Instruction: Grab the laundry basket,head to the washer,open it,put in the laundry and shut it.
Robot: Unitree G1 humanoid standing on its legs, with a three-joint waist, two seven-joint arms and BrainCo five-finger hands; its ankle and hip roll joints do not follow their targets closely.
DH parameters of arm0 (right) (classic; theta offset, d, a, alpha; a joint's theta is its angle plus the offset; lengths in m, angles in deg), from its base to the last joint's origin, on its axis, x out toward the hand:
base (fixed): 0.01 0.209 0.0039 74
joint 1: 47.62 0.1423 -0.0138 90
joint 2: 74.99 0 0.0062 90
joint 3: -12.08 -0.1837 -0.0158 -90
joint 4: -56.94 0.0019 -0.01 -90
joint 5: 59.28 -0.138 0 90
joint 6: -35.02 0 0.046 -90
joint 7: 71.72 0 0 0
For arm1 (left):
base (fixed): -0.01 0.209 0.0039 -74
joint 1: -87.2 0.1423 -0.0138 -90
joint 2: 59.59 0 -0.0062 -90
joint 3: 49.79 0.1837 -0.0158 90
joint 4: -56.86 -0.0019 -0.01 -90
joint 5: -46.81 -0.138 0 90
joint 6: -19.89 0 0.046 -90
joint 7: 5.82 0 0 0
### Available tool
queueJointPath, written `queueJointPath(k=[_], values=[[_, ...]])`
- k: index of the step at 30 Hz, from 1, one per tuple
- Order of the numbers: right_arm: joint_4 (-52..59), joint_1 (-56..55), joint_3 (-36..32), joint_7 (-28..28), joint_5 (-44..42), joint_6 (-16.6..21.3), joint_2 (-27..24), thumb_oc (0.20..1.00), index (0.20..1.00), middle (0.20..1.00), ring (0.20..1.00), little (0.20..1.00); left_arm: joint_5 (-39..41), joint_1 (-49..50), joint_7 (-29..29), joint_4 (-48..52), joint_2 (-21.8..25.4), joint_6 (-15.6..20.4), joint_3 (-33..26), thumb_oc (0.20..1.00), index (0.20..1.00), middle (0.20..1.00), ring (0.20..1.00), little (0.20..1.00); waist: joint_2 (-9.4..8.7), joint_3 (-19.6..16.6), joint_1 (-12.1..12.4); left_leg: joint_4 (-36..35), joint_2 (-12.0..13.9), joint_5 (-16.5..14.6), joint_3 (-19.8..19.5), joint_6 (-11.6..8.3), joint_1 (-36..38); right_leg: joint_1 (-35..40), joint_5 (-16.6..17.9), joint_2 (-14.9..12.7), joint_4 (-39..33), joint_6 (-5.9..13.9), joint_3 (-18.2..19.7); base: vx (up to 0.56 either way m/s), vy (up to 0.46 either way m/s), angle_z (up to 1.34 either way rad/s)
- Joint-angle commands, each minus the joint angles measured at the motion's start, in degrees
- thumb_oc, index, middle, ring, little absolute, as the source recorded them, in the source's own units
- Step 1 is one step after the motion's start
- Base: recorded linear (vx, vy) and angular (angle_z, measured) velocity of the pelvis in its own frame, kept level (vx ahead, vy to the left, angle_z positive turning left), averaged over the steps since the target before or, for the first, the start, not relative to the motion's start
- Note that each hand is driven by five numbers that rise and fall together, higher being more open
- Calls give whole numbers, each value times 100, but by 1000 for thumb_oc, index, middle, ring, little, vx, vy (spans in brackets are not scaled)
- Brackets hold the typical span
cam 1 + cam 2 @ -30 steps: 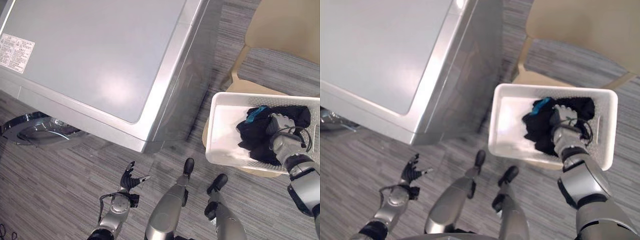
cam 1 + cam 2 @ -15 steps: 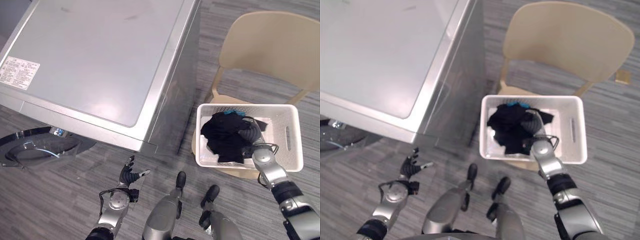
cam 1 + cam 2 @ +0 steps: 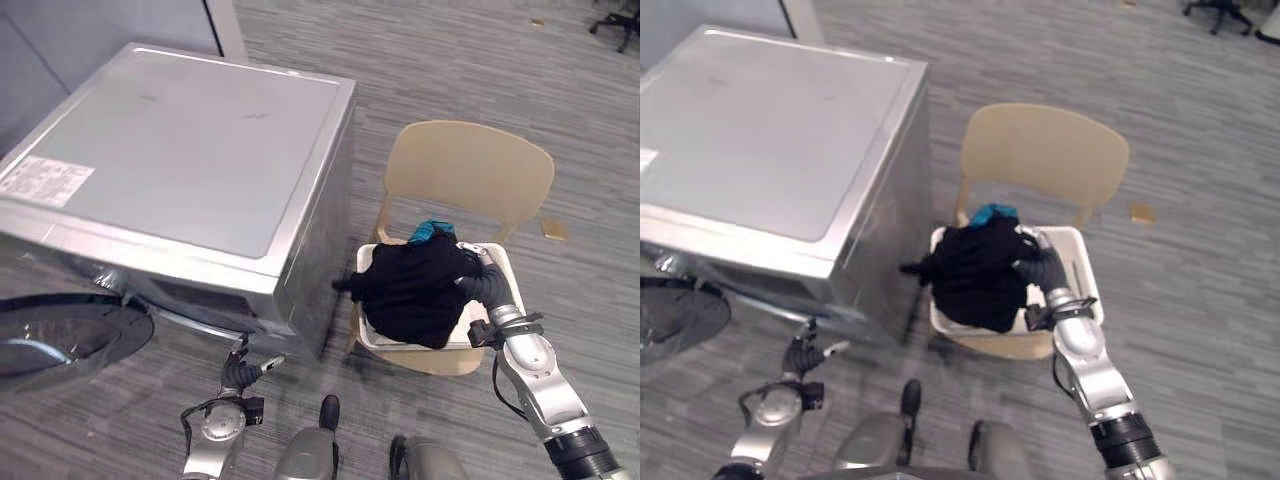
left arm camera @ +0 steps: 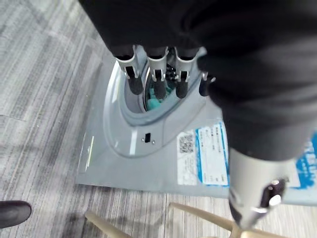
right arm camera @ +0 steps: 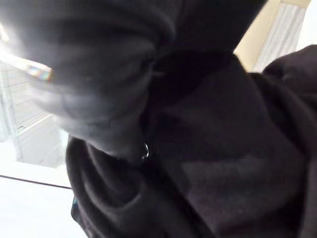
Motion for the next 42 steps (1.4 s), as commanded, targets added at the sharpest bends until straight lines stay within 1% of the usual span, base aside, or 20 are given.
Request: queueJointPath(k=[1, 2, 3, 5, 6, 8, 11, 12, 13, 14, 15, 19, 28, 29, 30, 31, 32, 33, 37, 42], values=[[178, 508, -33, -85, -319, 464, 94, 200, 200, 200, 200, 200, 100, 30, 165, 322, 109, 198, 123, 1000, 1000, 1000, 1000, 1000, 95, -361, 339, -444, 65, 529, -304, -430, -835, 1011, -322, 477, -1642, -171, -38, -284, -162, 23], [172, 513, -32, -85, -321, 468, 93, 200, 200, 200, 200, 200, 100, 31, 165, 326, 108, 195, 122, 1000, 1000, 1000, 1000, 1000, 99, -369, 335, -446, 70, 533, -310, -433, -845, 1007, -311, 483, -1655, -173, -41, -547, -327, 31], [161, 639, -9, -104, -360, 470, 18, 200, 200, 200, 200, 200, 120, 30, 122, 464, 46, 183, 177, 1000, 1000, 1000, 1000, 1000, 163, -309, 301, -629, 143, 511, -333, -504, -935, 928, -260, 636, -1853, -221, -94, -390, -205, 23], [126, 685, 14, -131, -366, 465, -41, 200, 200, 200, 200, 200, 113, 3, 102, 591, 38, 199, 233, 1000, 1000, 1000, 1000, 1000, 182, -244, 263, -667, 155, 460, -253, -525, -966, 893, -181, 639, -1885, -249, -185, -361, -137, 64], [82, 768, 67, -146, -403, 381, -137, 200, 200, 200, 200, 200, -2, -26, 6, 894, 91, 220, 391, 1000, 1000, 1000, 1000, 1000, 118, -159, 129, -510, 192, 198, 156, -410, -892, 865, -46, 509, -1953, -249, -400, -308, -32, 84], [111, 812, 138, -110, -439, 369, -175, 200, 200, 200, 200, 200, -180, -98, -87, 1200, 196, 291, 513, 1000, 1000, 1000, 1000, 1000, 46, -179, 70, -53, 209, 74, 175, -375, -763, 832, 174, 384, -2137, -232, -604, -330, -28, 74], [170, 797, 251, 4, -534, 333, -211, 200, 200, 200, 200, 200, -429, -303, -140, 1551, 312, 349, 745, 1000, 1000, 1000, 1000, 1000, -137, -250, -108, 628, 203, -515, 249, -347, -497, 724, 373, 160, -2293, -191, -867, -194, -12, 68], [186, 794, 316, 55, -609, 307, -201, 200, 200, 200, 200, 200, -523, -406, -187, 1665, 346, 367, 882, 1000, 1000, 1000, 1000, 1000, -165, -339, -195, 627, 322, -775, 388, -345, -154, 674, 386, 115, -2331, -182, -996, -76, 37, 45], [159, 792, 358, 87, -673, 274, -169, 200, 200, 200, 200, 200, -611, -502, -217, 1736, 378, 363, 1016, 1000, 1000, 1000, 1000, 1000, -156, -412, -269, 508, 413, -866, 472, -344, 152, 662, 386, 109, -2368, -164, -1104, -33, 35, 65], [158, 794, 356, 88, -673, 274, -169, 200, 200, 200, 200, 200, -612, -505, -216, 1736, 378, 363, 1017, 1000, 1000, 1000, 1000, 1000, -157, -415, -274, 487, 410, -841, 467, -343, 150, 656, 399, 107, -2375, -164, -1110, 24, 122, 103], [128, 907, 530, 154, -877, 244, -56, 200, 200, 200, 200, 200, -733, -705, -299, 1900, 346, 367, 1347, 1000, 1000, 1000, 1000, 1000, -90, -604, -412, 45, 465, -722, 581, -367, 407, 676, 457, 131, -2487, -107, -1245, 36, 96, 97], [-43, 1341, 979, 155, -1121, 163, 175, 200, 200, 200, 200, 200, -859, -1389, -196, 1903, 119, 341, 1902, 1000, 1000, 1000, 1000, 1000, -111, -823, -510, -671, 375, -586, 509, -388, 742, 818, 558, 112, -2571, -38, -1295, 55, 115, 33], [-328, 2018, 1847, 96, -1755, 159, 945, 200, 200, 200, 200, 200, -933, -2615, 252, 1653, -387, 293, 2633, 1000, 1000, 1000, 1000, 1000, -109, -1022, -546, -858, 345, -595, 614, -339, 988, 963, 650, 92, -2663, 14, -1126, 2, 39, -7], [-394, 1968, 2004, 98, -1933, 181, 1130, 200, 200, 200, 200, 200, -1008, -2857, 453, 1421, -502, 270, 2714, 388, 388, 388, 388, 388, -90, -1041, -588, -858, 345, -574, 637, -340, 967, 956, 678, 85, -2682, 24, -1106, -25, 9, -3], [-403, 1902, 2053, 98, -1997, 181, 1171, 376, 376, 376, 376, 376, -1012, -2933, 547, 1341, -532, 261, 2696, 200, 200, 200, 200, 200, -76, -1051, -611, -858, 346, -560, 648, -347, 956, 953, 690, 83, -2694, 30, -1106, -33, 7, -3], [-387, 1825, 2089, 122, -2033, 160, 1172, 693, 693, 693, 693, 693, -1024, -2951, 613, 1314, -527, 260, 2660, 200, 200, 200, 200, 200, -65, -1054, -630, -858, 352, -550, 659, -354, 942, 947, 700, 81, -2703, 34, -1112, -17, 0, -4], [-385, 1823, 2090, 122, -2033, 159, 1171, 900, 900, 900, 900, 900, -1025, -2949, 614, 1313, -528, 260, 2659, 200, 200, 200, 200, 200, -64, -1057, -633, -858, 352, -549, 658, -354, 940, 946, 701, 81, -2704, 34, -1113, -13, -3, -6], [-343, 1718, 2106, 166, -2079, 140, 1139, 1000, 1000, 1000, 1000, 1000, -1047, -2937, 667, 1324, -497, 264, 2607, 200, 200, 200, 200, 200, -53, -1056, -653, -858, 356, -536, 666, -361, 928, 942, 710, 79, -2712, 39, -1122, -12, -3, -6], [-113, 1250, 1908, 262, -1890, 90, 695, 1000, 1000, 1000, 1000, 1000, -935, -2499, 676, 1570, -236, 316, 2237, 200, 200, 200, 200, 200, -10, -1052, -704, -858, 369, -491, 704, -377, 902, 956, 766, 68, -2792, 65, -1112, -2, -2, -1], [157, 870, 1387, 205, -1033, 80, 128, 1000, 1000, 1000, 1000, 1000, -857, -1894, 596, 1770, 25, 335, 1719, 200, 200, 200, 200, 200, 17, -1084, -717, -858, 369, -488, 726, -381, 905, 1008, 796, 53, -2876, 84, -1127, 9, -1, -3]])
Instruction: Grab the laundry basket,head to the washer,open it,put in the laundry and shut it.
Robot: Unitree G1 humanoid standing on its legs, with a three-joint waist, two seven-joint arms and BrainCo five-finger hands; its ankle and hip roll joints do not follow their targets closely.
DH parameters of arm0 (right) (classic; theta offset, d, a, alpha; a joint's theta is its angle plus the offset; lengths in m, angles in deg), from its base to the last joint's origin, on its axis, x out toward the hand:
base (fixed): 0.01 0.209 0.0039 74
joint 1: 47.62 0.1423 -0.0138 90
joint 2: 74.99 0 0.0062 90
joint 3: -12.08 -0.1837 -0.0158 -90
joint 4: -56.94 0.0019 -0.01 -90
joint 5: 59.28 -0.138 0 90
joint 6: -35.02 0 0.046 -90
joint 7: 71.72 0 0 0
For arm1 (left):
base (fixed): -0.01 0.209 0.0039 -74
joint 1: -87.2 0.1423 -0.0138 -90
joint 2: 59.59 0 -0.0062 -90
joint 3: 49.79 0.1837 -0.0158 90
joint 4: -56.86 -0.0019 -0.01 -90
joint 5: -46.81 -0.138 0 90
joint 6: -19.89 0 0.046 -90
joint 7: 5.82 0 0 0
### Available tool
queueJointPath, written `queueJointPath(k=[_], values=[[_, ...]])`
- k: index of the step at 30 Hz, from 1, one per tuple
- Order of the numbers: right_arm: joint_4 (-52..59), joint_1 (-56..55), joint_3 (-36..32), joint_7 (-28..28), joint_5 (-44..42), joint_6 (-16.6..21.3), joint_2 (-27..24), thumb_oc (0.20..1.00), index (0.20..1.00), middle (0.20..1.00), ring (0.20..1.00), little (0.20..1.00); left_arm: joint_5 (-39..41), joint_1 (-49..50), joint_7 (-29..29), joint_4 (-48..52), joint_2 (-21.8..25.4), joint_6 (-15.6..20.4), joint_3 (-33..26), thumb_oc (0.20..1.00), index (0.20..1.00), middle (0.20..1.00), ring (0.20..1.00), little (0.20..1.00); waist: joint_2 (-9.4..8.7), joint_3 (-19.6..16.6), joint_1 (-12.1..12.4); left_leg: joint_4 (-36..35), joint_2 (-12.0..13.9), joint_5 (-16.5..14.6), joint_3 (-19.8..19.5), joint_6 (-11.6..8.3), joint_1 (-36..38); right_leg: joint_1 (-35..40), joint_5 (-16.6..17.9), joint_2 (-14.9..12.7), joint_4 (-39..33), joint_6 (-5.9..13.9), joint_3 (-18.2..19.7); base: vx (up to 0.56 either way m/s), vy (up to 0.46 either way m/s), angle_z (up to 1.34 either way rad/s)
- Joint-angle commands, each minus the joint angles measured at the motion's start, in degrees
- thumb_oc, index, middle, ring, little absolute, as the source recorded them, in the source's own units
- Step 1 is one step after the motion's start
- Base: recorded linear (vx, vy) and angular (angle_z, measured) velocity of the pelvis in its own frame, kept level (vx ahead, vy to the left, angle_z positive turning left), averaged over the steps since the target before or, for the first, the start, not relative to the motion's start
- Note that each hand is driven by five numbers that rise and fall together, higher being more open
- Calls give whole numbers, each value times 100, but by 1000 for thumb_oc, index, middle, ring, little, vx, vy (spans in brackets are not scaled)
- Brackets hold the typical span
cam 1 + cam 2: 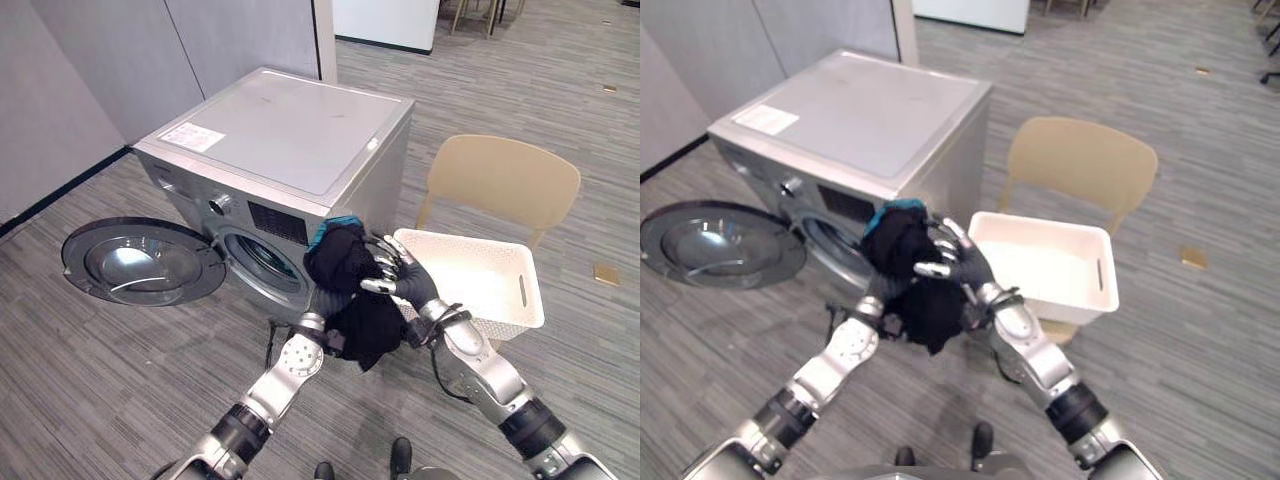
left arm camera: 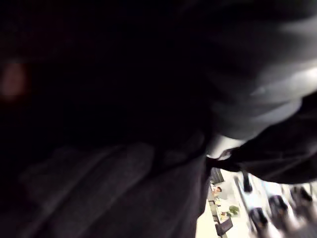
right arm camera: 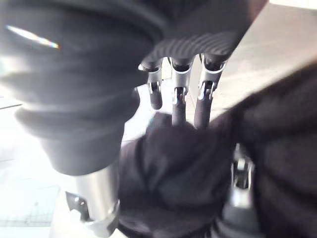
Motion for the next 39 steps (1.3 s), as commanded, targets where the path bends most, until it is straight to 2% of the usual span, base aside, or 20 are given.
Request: queueJointPath(k=[1, 3, 7, 8, 13, 18, 21, 22, 23, 25, 27, 29, 31, 32, 34, 35, 36, 37, 38, 39], values=[[473, -94, -475, -36, 801, 289, -94, 1000, 1000, 1000, 1000, 1000, -111, -117, 9, 116, 191, 400, -442, 200, 200, 200, 200, 200, -368, -277, -29, -35, -149, -8, -87, -140, -379, 603, -813, -231, -54, 540, 369, 0, 0, 0], [645, -768, -1078, -7, 1437, 338, -571, 1000, 1000, 1000, 1000, 1000, -20, 512, -144, 181, 355, 454, -934, 200, 200, 200, 200, 200, -353, -271, -54, -35, -148, 0, -77, -139, -380, 616, -802, -235, -85, 558, 366, 0, 0, 0], [279, -1871, -1749, 178, 1812, 232, -808, 1000, 1000, 1000, 1000, 1000, 18, 1398, -493, 120, 538, 442, -1529, 200, 200, 200, 200, 200, -330, -267, -67, -35, -147, -2, -61, -139, -361, 634, -802, -245, -98, 575, 354, 22, -6, -4], [-279, -2275, -1943, 285, 1864, 152, -706, 1000, 1000, 1000, 1000, 1000, 226, 1773, -672, -109, 482, 392, -1803, 200, 200, 200, 200, 200, -326, -226, -62, -35, -150, -20, -67, -135, -320, 675, -830, -247, -90, 574, 368, 14, -13, -4], [-1635, -2554, -2266, 281, 2134, 8, -436, 1000, 1000, 1000, 1000, 1000, 455, 2386, -899, -652, 411, 234, -2403, 200, 200, 200, 200, 200, -314, -139, -31, -35, -158, 19, -104, -94, -328, 660, -873, -240, -50, 549, 381, 0, -4, -1], [-2345, -2415, -2232, 214, 2252, -6, -350, 1000, 1000, 1000, 1000, 1000, 599, 2528, -879, -1037, 364, 147, -2741, 200, 200, 200, 200, 200, -315, 84, 80, 86, -172, 81, -218, -68, -446, 580, -944, -246, 94, 501, 377, -57, -18, -1], [-2584, -2266, -2178, 38, 2434, 7, -371, 1000, 1000, 1000, 1000, 1000, 562, 2310, -831, -1186, 435, 130, -2712, 200, 200, 200, 200, 200, -360, 394, 206, 690, -204, 46, -289, -118, -1034, 380, -1057, -350, 322, 430, 71, -155, -24, 33], [-2612, -2264, -2188, 12, 2470, -29, -370, 1000, 1000, 1000, 1000, 1000, 540, 2232, -819, -1202, 440, 127, -2672, 200, 200, 200, 200, 200, -386, 429, 204, 861, -176, 66, -211, -137, -1245, 319, -1094, -401, 378, 404, -96, -182, -8, 94], [-2720, -2271, -2169, -71, 2575, -90, -370, 1000, 1000, 1000, 1000, 1000, 508, 2067, -806, -1203, 446, 117, -2597, 200, 200, 200, 200, 200, -419, 475, 166, 1029, 51, 44, 348, -137, -1376, 316, -1165, -531, 461, 383, -479, -110, 3, 131], [-2770, -2242, -2097, -105, 2639, -102, -366, 1000, 1000, 1000, 1000, 1000, 511, 2013, -784, -1192, 443, 130, -2569, 200, 200, 200, 200, 200, -445, 475, 159, 1055, 178, -76, 565, -172, -1313, 391, -1268, -578, 508, 417, -614, 59, 39, 160], [-2823, -2182, -1999, -128, 2723, -131, -338, 1000, 1000, 1000, 1000, 1000, 461, 1929, -764, -1259, 433, 133, -2475, 200, 200, 200, 200, 200, -488, 462, 148, 970, 370, 21, 892, -170, -1311, 472, -1265, -673, 552, 451, -958, 118, 130, 81], [-2824, -2110, -1933, -216, 2807, -179, -317, 1000, 1000, 1000, 1000, 1000, 435, 1771, -751, -1263, 447, 107, -2377, 200, 200, 200, 200, 200, -563, 443, 129, 813, 656, 216, 1482, -192, -1396, 619, -1303, -838, 628, 473, -1491, 109, 187, 118], [-2834, -2086, -1901, -203, 2884, -230, -284, 1000, 1000, 1000, 1000, 1000, 475, 1782, -775, -1223, 432, 86, -2385, 200, 200, 200, 200, 200, -547, 407, 94, 686, 702, 235, 1627, -163, -1312, 622, -1314, -893, 726, 482, -1610, 213, 260, 124], [-2883, -1970, -1811, -222, 2955, -235, -205, 1000, 1000, 1000, 1000, 1000, 487, 1845, -826, -1216, 417, 81, -2361, 200, 200, 200, 200, 200, -614, 319, 139, 881, 613, 135, 1649, -109, -1384, 835, -1348, -1043, 816, 548, -1819, 451, 492, 100], [-2903, -1930, -1754, -199, 3002, -246, -164, 1000, 1000, 1000, 1000, 1000, 478, 1898, -857, -1232, 422, 65, -2394, 200, 200, 200, 200, 200, -671, 290, 175, 965, 519, 6, 1624, -28, -1405, 906, -1346, -1150, 884, 598, -1830, 339, 392, 105], [-2916, -1796, -1642, -171, 3067, -273, -104, 1000, 1000, 1000, 1000, 1000, 441, 1940, -891, -1231, 499, 25, -2457, 200, 200, 200, 200, 200, -756, 315, 267, 1051, 344, -204, 1578, 108, -1389, 820, -1237, -1374, 1248, 683, -1756, 300, 405, 94], [-2857, -1694, -1539, -140, 3087, -297, -43, 1000, 1000, 1000, 1000, 1000, 344, 1966, -936, -1211, 655, -7, -2497, 200, 200, 200, 200, 200, -855, 398, 332, 1072, 155, -387, 1487, 252, -1307, 547, -857, -1600, 1831, 816, -1530, 544, 625, 43], [-2698, -1595, -1428, -146, 3083, -284, 36, 1000, 1000, 1000, 1000, 1000, 231, 1868, -892, -1253, 775, 0, -2446, 200, 200, 200, 200, 200, -879, 521, 211, 856, -92, -541, 1256, 408, -1053, -85, -891, -1263, 2397, 841, -622, 464, 449, 27], [-2651, -1589, -1411, -144, 3082, -276, 35, 1000, 1000, 1000, 1000, 1000, 246, 1839, -883, -1248, 771, 3, -2447, 200, 200, 200, 200, 200, -841, 570, 167, 750, -153, -553, 1158, 431, -941, -326, -975, -1099, 2500, 837, -377, 331, 288, 31], [-2650, -1588, -1410, -144, 3082, -278, 31, 1000, 1000, 1000, 1000, 1000, 246, 1838, -883, -1248, 768, 2, -2448, 200, 200, 200, 200, 200, -841, 569, 169, 738, -157, -555, 1162, 433, -936, -338, -988, -1103, 2521, 837, -369, 169, 101, 67]])
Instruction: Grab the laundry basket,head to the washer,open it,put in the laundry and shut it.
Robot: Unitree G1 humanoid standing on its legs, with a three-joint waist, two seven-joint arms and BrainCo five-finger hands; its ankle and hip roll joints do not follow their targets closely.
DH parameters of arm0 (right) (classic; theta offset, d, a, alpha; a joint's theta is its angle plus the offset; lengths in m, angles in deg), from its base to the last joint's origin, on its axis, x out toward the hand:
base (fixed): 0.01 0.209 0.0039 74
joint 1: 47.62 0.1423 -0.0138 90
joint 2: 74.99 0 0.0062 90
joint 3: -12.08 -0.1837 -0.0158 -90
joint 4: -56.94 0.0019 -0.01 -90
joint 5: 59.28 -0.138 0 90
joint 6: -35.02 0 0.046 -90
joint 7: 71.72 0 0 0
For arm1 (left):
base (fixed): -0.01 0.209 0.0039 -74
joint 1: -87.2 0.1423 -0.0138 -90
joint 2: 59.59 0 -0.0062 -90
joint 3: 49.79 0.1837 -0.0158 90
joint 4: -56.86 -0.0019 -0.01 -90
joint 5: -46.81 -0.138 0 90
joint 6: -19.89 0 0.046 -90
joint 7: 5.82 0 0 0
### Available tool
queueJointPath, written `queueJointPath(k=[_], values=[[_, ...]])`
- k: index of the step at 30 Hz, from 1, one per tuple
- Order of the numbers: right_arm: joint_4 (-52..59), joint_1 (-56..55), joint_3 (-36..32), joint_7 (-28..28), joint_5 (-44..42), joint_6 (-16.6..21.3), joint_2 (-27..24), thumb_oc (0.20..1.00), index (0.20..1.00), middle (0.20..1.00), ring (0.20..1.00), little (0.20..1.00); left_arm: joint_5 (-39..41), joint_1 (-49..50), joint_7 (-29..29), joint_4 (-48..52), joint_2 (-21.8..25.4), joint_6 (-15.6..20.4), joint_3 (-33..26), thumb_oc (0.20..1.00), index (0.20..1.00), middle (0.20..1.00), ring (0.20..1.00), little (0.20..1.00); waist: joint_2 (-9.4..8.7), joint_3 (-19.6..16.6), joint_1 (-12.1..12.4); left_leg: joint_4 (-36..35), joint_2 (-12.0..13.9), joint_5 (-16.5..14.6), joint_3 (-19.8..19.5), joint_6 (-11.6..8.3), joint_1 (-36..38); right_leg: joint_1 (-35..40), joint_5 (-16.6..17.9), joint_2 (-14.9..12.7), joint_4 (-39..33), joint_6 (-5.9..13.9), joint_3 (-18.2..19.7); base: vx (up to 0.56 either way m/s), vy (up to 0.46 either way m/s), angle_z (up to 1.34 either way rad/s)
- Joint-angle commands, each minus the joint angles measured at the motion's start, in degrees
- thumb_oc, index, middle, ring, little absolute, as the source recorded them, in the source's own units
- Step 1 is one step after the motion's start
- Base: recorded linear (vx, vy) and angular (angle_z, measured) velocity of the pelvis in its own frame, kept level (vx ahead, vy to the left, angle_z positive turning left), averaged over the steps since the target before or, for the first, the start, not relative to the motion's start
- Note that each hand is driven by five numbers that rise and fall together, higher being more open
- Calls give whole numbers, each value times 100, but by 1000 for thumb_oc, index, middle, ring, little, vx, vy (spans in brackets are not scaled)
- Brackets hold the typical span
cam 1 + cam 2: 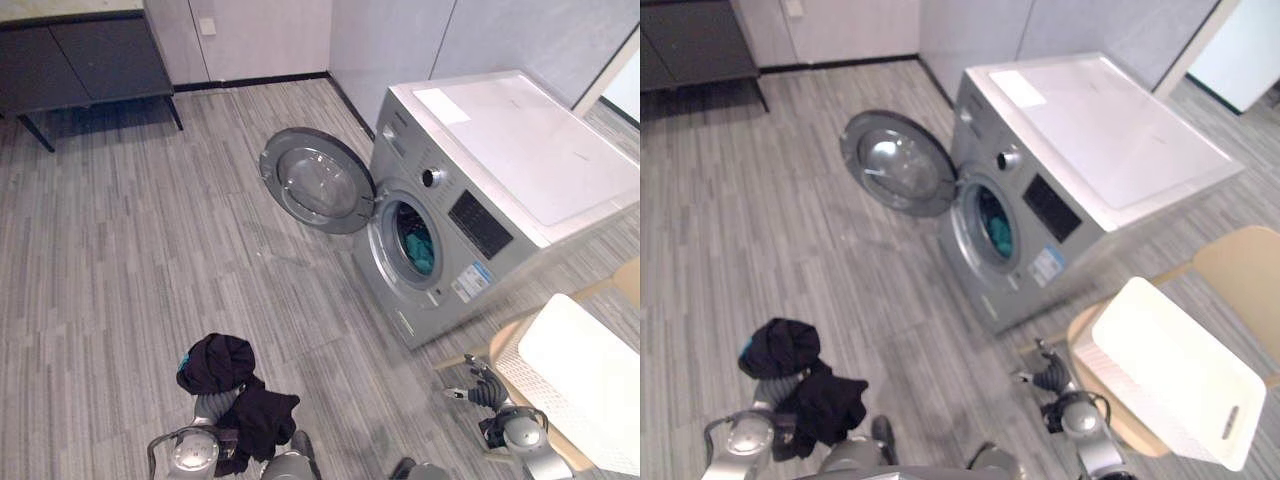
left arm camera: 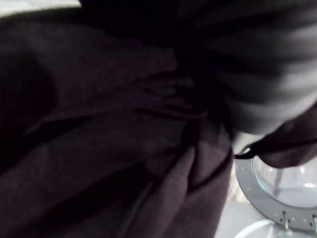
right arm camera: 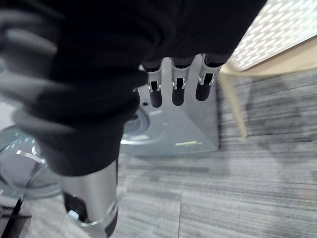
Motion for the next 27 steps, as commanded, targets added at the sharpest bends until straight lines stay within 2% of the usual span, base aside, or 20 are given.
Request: queueJointPath(k=[1, 2, 3, 5, 7, 9, 10, 11, 12, 13, 14, 15, 16, 17, 19, 20, 22, 24, 25, 27], values=[[257, 301, -73, -25, 47, 136, -220, 1000, 1000, 1000, 1000, 1000, -25, -309, 39, 708, 199, 229, -99, 200, 200, 200, 200, 200, 127, 388, -22, -541, 215, 60, -458, -299, 215, 586, -164, 1216, -1295, 80, 445, 170, 80, 125], [278, 296, -49, -8, 6, 139, -205, 1000, 1000, 1000, 1000, 1000, -10, -330, 35, 696, 172, 227, -70, 200, 200, 200, 200, 200, 160, 440, -80, -592, 188, 26, -553, -285, 325, 430, -215, 1331, -1347, 33, 550, 256, 98, 103], [328, 283, -39, 10, -30, 130, -218, 1000, 1000, 1000, 1000, 1000, 0, -388, 22, 669, 135, 204, -2, 200, 200, 200, 200, 200, 158, 537, -173, -606, 98, 41, -690, -229, 417, 97, -25, 1547, -1650, -66, 749, 266, 57, 93], [257, 239, -17, 18, -36, 126, -207, 1000, 1000, 1000, 1000, 1000, 4, -451, -14, 578, 54, 185, 91, 200, 200, 200, 200, 200, 143, 584, -291, -618, -64, -98, -980, -209, 594, -162, 181, 1744, -2060, -31, 1010, 311, 13, 61], [206, 208, 0, 44, -21, 106, -196, 1000, 1000, 1000, 1000, 1000, -27, -486, -46, 523, 10, 180, 139, 200, 200, 200, 200, 200, 120, 570, -377, -588, -187, -193, -1179, -211, 694, -288, 415, 1798, -2460, 26, 1099, 320, -13, 97], [130, 208, 53, 67, 28, 104, -186, 1000, 1000, 1000, 1000, 1000, -97, -509, -42, 454, -29, 163, 178, 200, 200, 200, 200, 200, 109, 572, -381, -552, -243, -329, -1299, -222, 857, -317, 554, 1720, -2652, 41, 759, 334, -44, 64], [122, 186, 74, 100, 34, 100, -164, 1000, 1000, 1000, 1000, 1000, -106, -488, -74, 466, -32, 176, 179, 200, 200, 200, 200, 200, 119, 510, -334, -560, -247, -462, -1307, -248, 971, -236, 451, 1710, -2723, 62, 492, 202, -43, 45], [124, 179, 72, 101, 34, 102, -165, 1000, 1000, 1000, 1000, 1000, -107, -480, -75, 473, -32, 177, 182, 200, 200, 200, 200, 200, 90, 535, -360, -544, -271, -395, -1287, -243, 942, -227, 535, 1670, -2759, 20, 420, 258, -55, 33], [101, 176, 90, 119, 47, 101, -158, 1000, 1000, 1000, 1000, 1000, -146, -455, -108, 464, -47, 161, 181, 200, 200, 200, 200, 200, 105, 455, -323, -550, -261, -533, -1284, -257, 1065, -150, 467, 1650, -2761, 40, 232, 333, -157, 37], [85, 70, 43, 119, 36, 132, -183, 1000, 1000, 1000, 1000, 1000, -244, -382, -153, 498, -111, 176, 270, 200, 200, 200, 200, 200, 70, 295, -434, -393, -280, -623, -1309, -368, 1169, 141, 460, 1746, -3039, -104, 282, 386, -147, 40], [85, 70, 43, 119, 36, 132, -183, 1000, 1000, 1000, 1000, 1000, -244, -382, -153, 498, -112, 176, 270, 200, 200, 200, 200, 200, 71, 295, -435, -393, -279, -623, -1310, -368, 1169, 143, 461, 1747, -3040, -104, 281, 327, -158, 35], [68, 59, 4, 125, 22, 150, -199, 1000, 1000, 1000, 1000, 1000, -219, -355, -162, 507, -144, 182, 259, 200, 200, 200, 200, 200, 86, 227, -460, -189, -222, -643, -1272, -511, 1145, 281, 455, 1763, -3132, -148, 273, 269, -149, 27], [59, 61, -53, 124, -13, 137, -255, 1000, 1000, 1000, 1000, 1000, -154, -332, -232, 564, -175, 161, 299, 200, 200, 200, 200, 200, 74, 217, -528, 859, -23, -363, -1129, -797, 865, 570, 462, 1811, -3312, -270, 365, 335, -191, 52], [88, 63, -80, 103, -116, 148, -270, 1000, 1000, 1000, 1000, 1000, -142, -342, -222, 565, -197, 167, 327, 200, 200, 200, 200, 200, 60, 224, -533, 1343, 77, -203, -1097, -873, 682, 713, 434, 1881, -3409, -351, 468, 278, -177, 49], [64, 58, -93, 96, -150, 138, -328, 1000, 1000, 1000, 1000, 1000, -124, -397, -237, 547, -227, 159, 381, 200, 200, 200, 200, 200, 12, 267, -509, 1769, 253, -167, -1004, -831, 336, 946, 308, 1908, -3513, -457, 591, 150, -77, -22], [29, 74, -88, 88, -133, 128, -344, 1000, 1000, 1000, 1000, 1000, -120, -410, -247, 531, -242, 147, 404, 200, 200, 200, 200, 200, -4, 290, -486, 1768, 286, -224, -997, -779, 172, 1016, 264, 1898, -3533, -469, 643, 153, -23, -82], [21, 90, -121, 51, -136, 129, -373, 1000, 1000, 1000, 1000, 1000, -181, -404, -253, 533, -224, 136, 431, 200, 200, 200, 200, 200, -59, 304, -443, 1318, 238, -364, -1171, -668, -70, 1116, 189, 1907, -3564, -430, 858, 198, 35, -74], [28, 67, -157, 39, -143, 134, -374, 1000, 1000, 1000, 1000, 1000, -185, -380, -264, 569, -212, 128, 451, 200, 200, 200, 200, 200, -83, 296, -439, 1065, 220, -279, -1272, -661, -111, 1127, 169, 1900, -3545, -417, 945, 171, 58, -81], [36, 50, -173, 15, -141, 149, -399, 1000, 1000, 1000, 1000, 1000, -183, -350, -253, 592, -186, 132, 446, 200, 200, 200, 200, 200, -55, 355, -344, 687, 193, 49, -1666, -760, -326, 1245, 88, 1986, -3530, -428, 1193, 216, 87, -103], [0, 64, -118, -1, -99, 162, -411, 1000, 1000, 1000, 1000, 1000, -121, -322, -217, 623, -177, 161, 450, 200, 200, 200, 200, 200, -10, 421, -202, 267, 1, 372, -2462, -837, -474, 1327, 15, 2151, -3461, -449, 1589, 254, 117, -103]])
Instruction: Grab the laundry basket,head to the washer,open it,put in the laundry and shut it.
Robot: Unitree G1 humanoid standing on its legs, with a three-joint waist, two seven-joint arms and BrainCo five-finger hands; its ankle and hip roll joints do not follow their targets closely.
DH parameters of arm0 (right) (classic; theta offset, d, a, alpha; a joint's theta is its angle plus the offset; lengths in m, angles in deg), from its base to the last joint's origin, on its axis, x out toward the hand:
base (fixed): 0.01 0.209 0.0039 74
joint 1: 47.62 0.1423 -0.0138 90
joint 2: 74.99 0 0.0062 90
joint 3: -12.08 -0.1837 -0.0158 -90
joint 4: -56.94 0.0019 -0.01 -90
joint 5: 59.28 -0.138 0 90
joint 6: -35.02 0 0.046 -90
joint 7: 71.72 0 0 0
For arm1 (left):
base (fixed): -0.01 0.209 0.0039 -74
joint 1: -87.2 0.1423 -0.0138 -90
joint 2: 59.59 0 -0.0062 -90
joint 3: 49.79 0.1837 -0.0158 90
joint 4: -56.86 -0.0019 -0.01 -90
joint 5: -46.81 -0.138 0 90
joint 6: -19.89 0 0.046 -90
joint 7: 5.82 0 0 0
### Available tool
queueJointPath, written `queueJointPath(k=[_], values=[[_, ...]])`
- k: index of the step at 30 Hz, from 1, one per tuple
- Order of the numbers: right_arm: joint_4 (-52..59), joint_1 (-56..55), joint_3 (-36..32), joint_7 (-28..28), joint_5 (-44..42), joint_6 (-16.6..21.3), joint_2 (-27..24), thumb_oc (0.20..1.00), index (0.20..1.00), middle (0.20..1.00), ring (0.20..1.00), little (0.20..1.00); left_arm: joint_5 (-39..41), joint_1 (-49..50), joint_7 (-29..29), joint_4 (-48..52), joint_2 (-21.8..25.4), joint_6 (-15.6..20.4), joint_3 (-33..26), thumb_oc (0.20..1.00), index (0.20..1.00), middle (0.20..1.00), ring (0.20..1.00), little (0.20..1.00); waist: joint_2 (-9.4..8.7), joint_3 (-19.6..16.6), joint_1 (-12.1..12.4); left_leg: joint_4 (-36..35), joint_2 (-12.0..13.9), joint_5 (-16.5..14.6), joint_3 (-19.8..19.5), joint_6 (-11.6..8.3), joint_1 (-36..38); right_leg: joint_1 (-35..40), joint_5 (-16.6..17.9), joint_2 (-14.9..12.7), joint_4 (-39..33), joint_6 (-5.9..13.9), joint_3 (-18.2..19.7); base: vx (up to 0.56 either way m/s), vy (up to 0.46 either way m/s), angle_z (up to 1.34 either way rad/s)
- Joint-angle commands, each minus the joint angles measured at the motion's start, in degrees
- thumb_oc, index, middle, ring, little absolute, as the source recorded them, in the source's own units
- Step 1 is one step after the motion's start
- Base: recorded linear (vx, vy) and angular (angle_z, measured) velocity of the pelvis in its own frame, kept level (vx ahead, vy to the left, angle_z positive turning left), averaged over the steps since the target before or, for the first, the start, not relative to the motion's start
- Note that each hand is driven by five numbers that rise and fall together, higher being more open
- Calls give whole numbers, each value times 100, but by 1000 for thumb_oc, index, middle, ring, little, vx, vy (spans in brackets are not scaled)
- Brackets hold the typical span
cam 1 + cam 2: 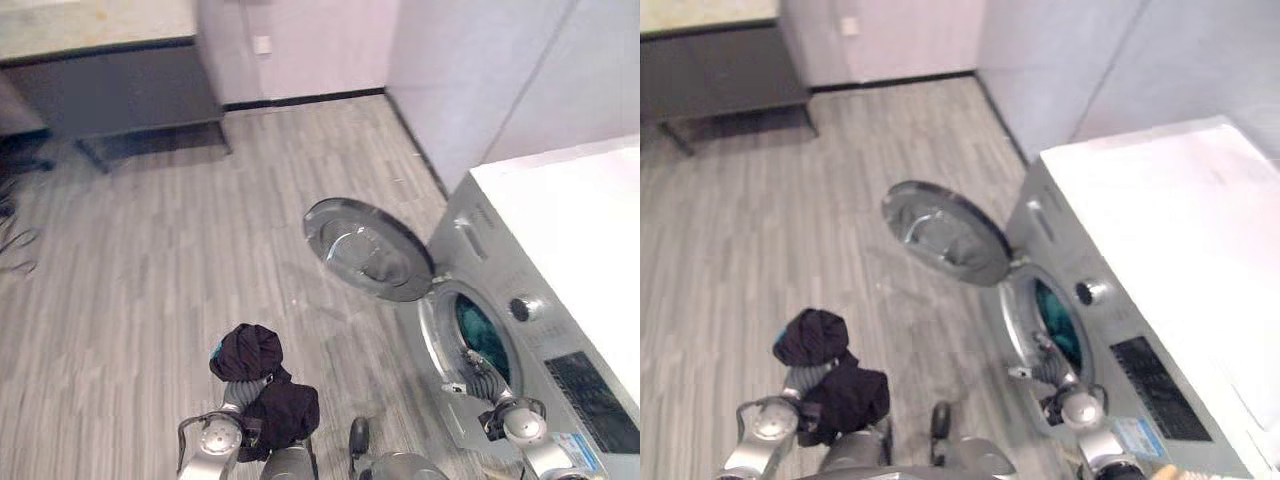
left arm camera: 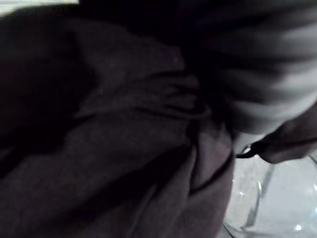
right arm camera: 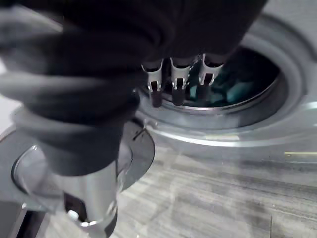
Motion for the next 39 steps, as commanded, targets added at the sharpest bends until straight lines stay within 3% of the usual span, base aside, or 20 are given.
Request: queueJointPath(k=[1, 3, 6, 12, 13, 15, 16, 17, 18, 19, 20, 21, 26, 27, 29, 30, 31, 35, 37, 39], values=[[53, -48, 32, -87, -73, 140, -208, 1000, 1000, 1000, 1000, 1000, -45, 13, 98, 424, 115, 295, 4, 200, 200, 200, 200, 200, 23, 147, 320, -285, -120, 521, -905, -58, 135, -165, -837, -123, 584, 832, 111, 225, 138, -132], [-117, 70, 48, -140, -52, 132, -245, 1000, 1000, 1000, 1000, 1000, -14, -70, 111, 410, 124, 315, 99, 200, 200, 200, 200, 200, 86, 138, 343, -429, -256, 722, -1436, -98, -27, -143, -899, -30, 712, 842, 473, 182, 136, -179], [-293, 137, 39, -152, -37, 159, -227, 1000, 1000, 1000, 1000, 1000, -54, -162, 58, 298, 128, 310, 225, 200, 200, 200, 200, 200, 173, 30, 291, -684, -165, 659, -1385, -33, 199, -99, -1065, 0, 903, 874, 755, 261, 234, -111], [-511, 280, 157, -147, 133, 114, -127, 1000, 1000, 1000, 1000, 1000, -216, -254, 47, 260, 346, 329, 322, 200, 200, 200, 200, 200, 79, -69, 129, -703, -44, 449, -344, 232, 592, -393, -929, -209, 1389, 1128, 1230, 119, 191, -113], [-533, 336, 174, -130, 163, 105, -93, 1000, 1000, 1000, 1000, 1000, -153, -227, 85, 283, 373, 342, 237, 200, 200, 200, 200, 200, 79, -69, 135, -731, 48, 340, 58, 283, 706, -543, -816, -284, 1414, 1213, 1149, 45, 164, -151], [-526, 363, 171, -130, 172, 103, -75, 1000, 1000, 1000, 1000, 1000, -125, -211, 109, 304, 375, 351, 205, 200, 200, 200, 200, 200, 91, -77, 161, -769, 108, 314, 246, 288, 766, -641, -751, -341, 1429, 1239, 989, -7, 83, -146], [-482, 409, 142, -123, 156, 137, -41, 1000, 1000, 1000, 1000, 1000, -94, -218, 141, 339, 408, 369, 173, 200, 200, 200, 200, 200, 140, -61, 220, -830, 253, 223, 674, 274, 933, -782, -771, -614, 1529, 1256, 22, -27, 35, -204], [-482, 411, 141, -123, 156, 137, -40, 1000, 1000, 1000, 1000, 1000, -94, -221, 141, 337, 408, 369, 174, 200, 200, 200, 200, 200, 140, -72, 220, -835, 254, 237, 675, 274, 917, -796, -757, -612, 1519, 1254, 22, -28, 45, -194], [-456, 454, 160, -128, 185, 176, 1, 1000, 1000, 1000, 1000, 1000, -94, -218, 170, 365, 390, 385, 136, 200, 200, 200, 200, 200, 192, -73, 276, -863, 374, 169, 1086, 251, 1076, -795, -851, -943, 1598, 1156, -1121, 56, 8, -207], [-450, 485, 180, -126, 221, 180, 12, 1000, 1000, 1000, 1000, 1000, -110, -211, 194, 376, 376, 384, 102, 200, 200, 200, 200, 200, 222, -94, 322, -906, 431, 31, 1267, 220, 1256, -738, -947, -1093, 1663, 1152, -1626, 62, 10, -94], [-448, 484, 180, -126, 222, 179, 11, 1000, 1000, 1000, 1000, 1000, -111, -211, 195, 375, 374, 385, 102, 200, 200, 200, 200, 200, 224, -80, 326, -911, 431, 24, 1272, 220, 1277, -726, -957, -1094, 1675, 1155, -1621, 68, -18, -154], [-483, 506, 192, -133, 245, 169, 33, 1000, 1000, 1000, 1000, 1000, -113, -213, 211, 358, 344, 383, 75, 200, 200, 200, 200, 200, 246, -97, 348, -953, 465, 28, 1437, 217, 1357, -742, -930, -1159, 1670, 1131, -1933, 51, -78, -183], [-576, 327, 2, -215, 75, 119, 18, 1000, 1000, 1000, 1000, 1000, -60, -432, 291, 216, 186, 389, 94, 200, 200, 200, 200, 200, 191, -151, 53, -545, 532, -176, 1745, 101, 1427, -562, -811, -811, 921, 1107, -1364, 81, -120, -43], [-572, 323, 0, -214, 75, 117, 16, 1000, 1000, 1000, 1000, 1000, -59, -433, 292, 214, 184, 390, 97, 200, 200, 200, 200, 200, 195, -152, 55, -527, 541, -185, 1745, 97, 1418, -559, -808, -804, 912, 1103, -1364, 87, -181, -33], [-508, 300, -75, -275, -64, 113, -74, 1000, 1000, 1000, 1000, 1000, 23, -535, 393, 258, 132, 400, 116, 200, 200, 200, 200, 200, 208, -5, 52, 284, 693, -182, 1489, 14, 1121, -464, -823, -679, 771, 988, -1161, -12, -108, -69], [-507, 335, -89, -299, -104, 104, -94, 1000, 1000, 1000, 1000, 1000, 89, -621, 454, 242, 97, 421, 126, 200, 200, 200, 200, 200, 174, 47, 85, 389, 600, 17, 1286, -7, 900, -524, -740, -676, 732, 913, -1139, -97, -49, -56], [-508, 337, -90, -299, -105, 104, -94, 1000, 1000, 1000, 1000, 1000, 90, -624, 455, 239, 97, 422, 127, 200, 200, 200, 200, 200, 173, 41, 79, 391, 599, 20, 1280, -7, 888, -532, -740, -678, 732, 912, -1145, -68, -35, -47], [-635, 390, -84, -383, -192, 152, -108, 1000, 1000, 1000, 1000, 1000, 235, -801, 565, 295, 29, 486, 226, 200, 200, 200, 200, 200, 159, 165, 189, 239, 244, -31, 420, -38, 308, -585, -777, -665, 682, 951, -921, 19, 17, -40], [-627, 377, -94, -421, -212, 163, -106, 1000, 1000, 1000, 1000, 1000, 311, -855, 579, 347, 37, 501, 238, 200, 200, 200, 200, 200, 229, 276, 222, -73, 287, 77, 355, -49, 253, -708, -839, -614, 842, 981, -809, -56, 94, -11], [-577, 623, -6, -479, -367, 188, -81, 1000, 1000, 1000, 1000, 1000, 265, -1172, 681, 498, 171, 567, 414, 200, 200, 200, 200, 200, 222, 606, 171, 320, 244, 54, 346, 35, -309, -1484, -907, -652, 1609, 964, -560, -191, 142, -30]])
